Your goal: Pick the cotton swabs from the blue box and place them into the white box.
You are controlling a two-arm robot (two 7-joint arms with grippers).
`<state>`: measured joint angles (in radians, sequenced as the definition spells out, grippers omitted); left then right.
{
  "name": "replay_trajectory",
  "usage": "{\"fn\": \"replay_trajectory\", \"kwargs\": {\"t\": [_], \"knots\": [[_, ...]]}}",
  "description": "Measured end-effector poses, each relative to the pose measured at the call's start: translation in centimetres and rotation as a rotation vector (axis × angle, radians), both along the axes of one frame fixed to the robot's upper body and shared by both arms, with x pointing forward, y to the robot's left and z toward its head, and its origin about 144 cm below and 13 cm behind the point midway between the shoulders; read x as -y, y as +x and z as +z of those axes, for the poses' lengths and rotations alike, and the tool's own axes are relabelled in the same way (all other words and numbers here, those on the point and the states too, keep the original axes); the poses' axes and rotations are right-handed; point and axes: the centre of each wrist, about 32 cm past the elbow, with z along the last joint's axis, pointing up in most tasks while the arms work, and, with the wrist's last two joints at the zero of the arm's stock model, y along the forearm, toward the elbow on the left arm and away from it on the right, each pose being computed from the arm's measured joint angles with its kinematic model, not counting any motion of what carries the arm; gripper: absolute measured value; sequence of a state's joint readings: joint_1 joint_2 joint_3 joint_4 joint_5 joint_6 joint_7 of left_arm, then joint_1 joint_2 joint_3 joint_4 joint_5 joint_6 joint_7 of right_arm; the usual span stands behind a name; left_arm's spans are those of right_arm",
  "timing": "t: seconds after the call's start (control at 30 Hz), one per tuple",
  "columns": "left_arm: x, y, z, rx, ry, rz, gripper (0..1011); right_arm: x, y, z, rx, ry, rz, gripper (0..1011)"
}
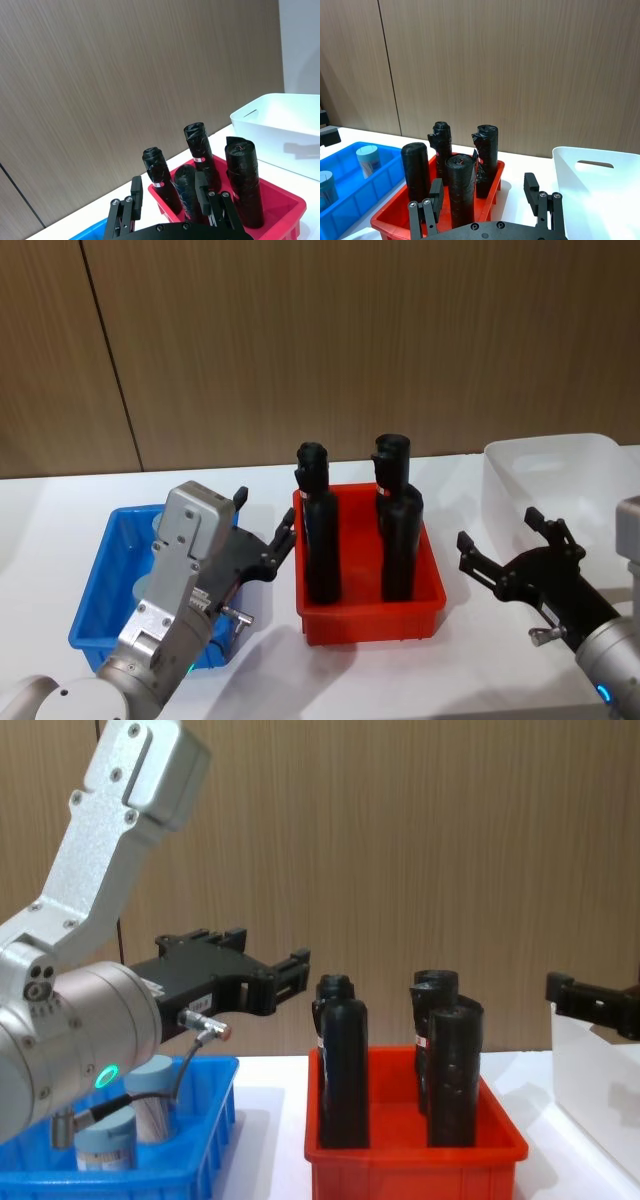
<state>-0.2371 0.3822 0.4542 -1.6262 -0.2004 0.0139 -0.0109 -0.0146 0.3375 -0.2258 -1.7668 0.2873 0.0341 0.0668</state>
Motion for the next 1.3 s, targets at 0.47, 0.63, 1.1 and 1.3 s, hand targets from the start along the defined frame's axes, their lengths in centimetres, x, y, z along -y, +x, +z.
{"fn": "replay_trajectory", "kwargs": {"t": [0.47, 0.63, 1.1, 1.3], "knots": [[0.00, 0.00, 0.00, 0.000, 0.000, 0.000, 660, 0.00, 0.00, 0.00, 0.000, 0.000, 0.000, 1008], [0.00, 0.00, 0.00, 0.000, 0.000, 0.000, 660, 0.00, 0.00, 0.00, 0.000, 0.000, 0.000, 1008], [0.00, 0.00, 0.00, 0.000, 0.000, 0.000, 660, 0.00, 0.00, 0.00, 0.000, 0.000, 0.000, 1008], [0.00, 0.00, 0.00, 0.000, 0.000, 0.000, 660, 0.00, 0.00, 0.00, 0.000, 0.000, 0.000, 1008]]}}
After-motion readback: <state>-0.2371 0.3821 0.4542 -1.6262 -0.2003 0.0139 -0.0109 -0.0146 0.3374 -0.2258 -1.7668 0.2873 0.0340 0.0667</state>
